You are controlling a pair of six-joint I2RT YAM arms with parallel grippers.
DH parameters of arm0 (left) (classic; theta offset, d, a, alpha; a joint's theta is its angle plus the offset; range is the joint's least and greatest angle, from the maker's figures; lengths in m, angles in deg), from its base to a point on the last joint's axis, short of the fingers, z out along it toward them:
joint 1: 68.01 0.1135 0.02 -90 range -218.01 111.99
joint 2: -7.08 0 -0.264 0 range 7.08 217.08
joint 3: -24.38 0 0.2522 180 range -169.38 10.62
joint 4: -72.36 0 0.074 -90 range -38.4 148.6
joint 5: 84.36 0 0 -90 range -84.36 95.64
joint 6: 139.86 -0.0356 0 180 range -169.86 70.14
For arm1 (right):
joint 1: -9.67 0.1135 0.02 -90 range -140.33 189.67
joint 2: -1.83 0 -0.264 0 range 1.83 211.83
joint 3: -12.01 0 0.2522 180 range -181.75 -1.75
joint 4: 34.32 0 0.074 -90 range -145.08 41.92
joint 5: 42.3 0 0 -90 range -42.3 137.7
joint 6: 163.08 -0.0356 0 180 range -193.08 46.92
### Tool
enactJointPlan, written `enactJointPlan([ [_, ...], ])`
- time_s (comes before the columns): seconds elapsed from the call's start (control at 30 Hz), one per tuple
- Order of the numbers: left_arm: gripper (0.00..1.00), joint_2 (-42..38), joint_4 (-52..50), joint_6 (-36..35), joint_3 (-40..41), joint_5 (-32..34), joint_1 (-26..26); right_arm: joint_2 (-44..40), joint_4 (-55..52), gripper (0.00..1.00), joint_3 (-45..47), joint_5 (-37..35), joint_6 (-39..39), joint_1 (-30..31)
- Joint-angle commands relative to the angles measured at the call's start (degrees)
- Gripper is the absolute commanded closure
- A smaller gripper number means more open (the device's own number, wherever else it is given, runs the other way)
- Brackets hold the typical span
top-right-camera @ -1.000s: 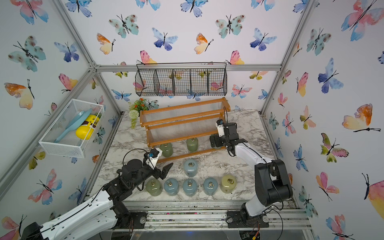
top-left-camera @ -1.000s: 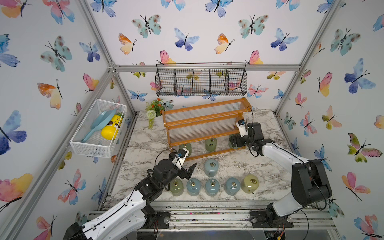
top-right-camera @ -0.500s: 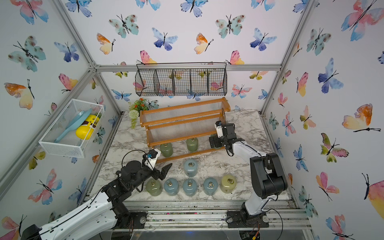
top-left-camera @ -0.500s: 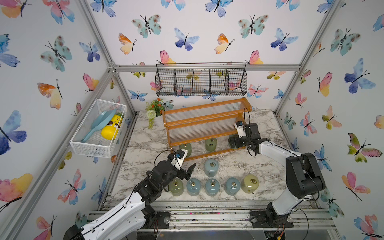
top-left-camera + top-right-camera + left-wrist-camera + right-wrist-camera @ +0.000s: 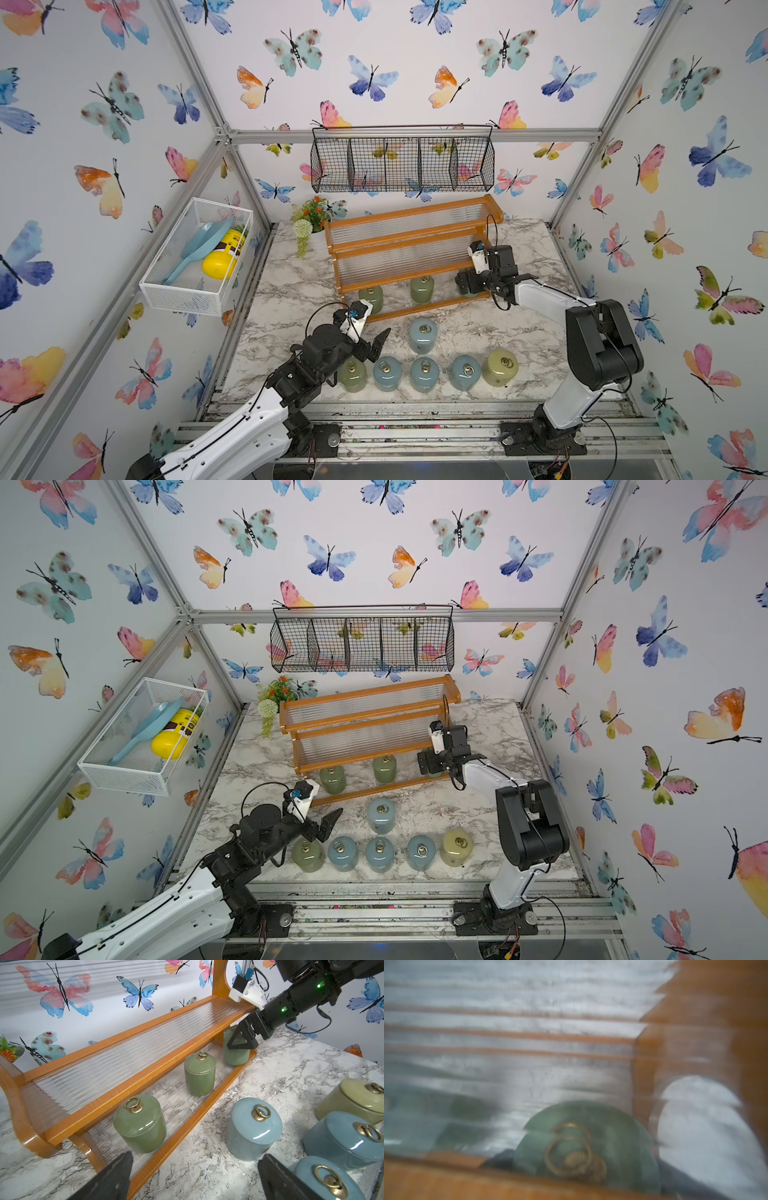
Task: Remove the tea canisters from the shelf
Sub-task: Pick up the tea canister from the shelf.
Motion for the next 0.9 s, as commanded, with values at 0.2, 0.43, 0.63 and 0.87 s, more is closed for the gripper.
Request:
enactJointPlan([
  [0.2, 0.02, -1.1, -1.3, 0.7, -0.2, 0.8, 0.2, 2.0, 1.4, 0.05, -2.0, -0.3, 0.5, -0.2],
  [0.43, 0.02, -1.9, -2.2, 0.7, -0.2, 0.7, 0.2, 2.5, 1.0, 0.17, -2.4, 0.6, 0.7, -0.2],
  [0.63, 0.02, -2.6, -2.6, 1.0, 0.1, 0.9, 0.2, 0.2, -1.1, 0.20, -2.1, 1.2, 0.9, -0.1],
  [0.87, 0.01, -2.6, -2.4, 1.2, 0.2, 1.4, 0.2, -6.2, -2.2, 0.22, 2.0, 5.3, -1.1, -0.2],
])
